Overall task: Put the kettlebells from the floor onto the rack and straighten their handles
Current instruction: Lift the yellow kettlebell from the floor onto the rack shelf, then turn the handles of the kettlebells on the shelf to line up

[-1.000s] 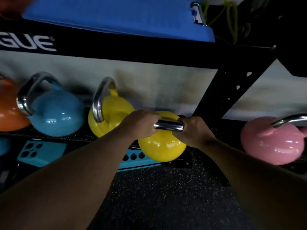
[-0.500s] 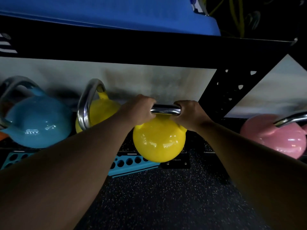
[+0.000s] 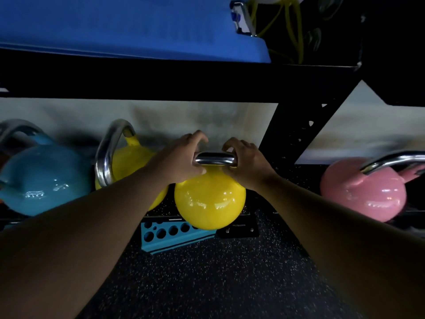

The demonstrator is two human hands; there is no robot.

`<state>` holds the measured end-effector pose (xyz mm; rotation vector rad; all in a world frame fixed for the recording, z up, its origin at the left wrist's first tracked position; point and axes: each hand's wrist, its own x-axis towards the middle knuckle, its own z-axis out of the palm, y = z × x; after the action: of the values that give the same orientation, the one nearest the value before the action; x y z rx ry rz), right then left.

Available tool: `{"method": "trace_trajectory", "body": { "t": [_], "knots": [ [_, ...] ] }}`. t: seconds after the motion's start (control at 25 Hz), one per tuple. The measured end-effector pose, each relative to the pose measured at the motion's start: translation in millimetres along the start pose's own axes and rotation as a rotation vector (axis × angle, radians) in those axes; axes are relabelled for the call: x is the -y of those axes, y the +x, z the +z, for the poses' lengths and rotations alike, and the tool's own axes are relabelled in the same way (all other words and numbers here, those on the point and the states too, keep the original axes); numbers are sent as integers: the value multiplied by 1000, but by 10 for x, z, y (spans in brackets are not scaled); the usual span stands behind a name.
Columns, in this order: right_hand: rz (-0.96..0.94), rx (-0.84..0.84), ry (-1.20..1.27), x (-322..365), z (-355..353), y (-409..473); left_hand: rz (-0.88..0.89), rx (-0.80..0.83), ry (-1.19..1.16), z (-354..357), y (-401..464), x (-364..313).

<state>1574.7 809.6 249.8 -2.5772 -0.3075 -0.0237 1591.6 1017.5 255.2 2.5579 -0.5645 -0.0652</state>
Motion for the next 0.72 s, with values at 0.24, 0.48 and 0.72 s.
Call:
{"method": "trace_trajectory", "body": {
  "t": [0.24,0.48,0.72],
  "knots": [
    [-26,-9,80,-299,-399,-431,202,-116,389,-15,-129,-385],
    [-16,-7,-22,-988,-1184,-1245,307,-23,431,330,-131,-1397],
    [125,-128,-196,-2145,-2263,-2263,367,62,408,1101,361,-2989]
  ]
}}
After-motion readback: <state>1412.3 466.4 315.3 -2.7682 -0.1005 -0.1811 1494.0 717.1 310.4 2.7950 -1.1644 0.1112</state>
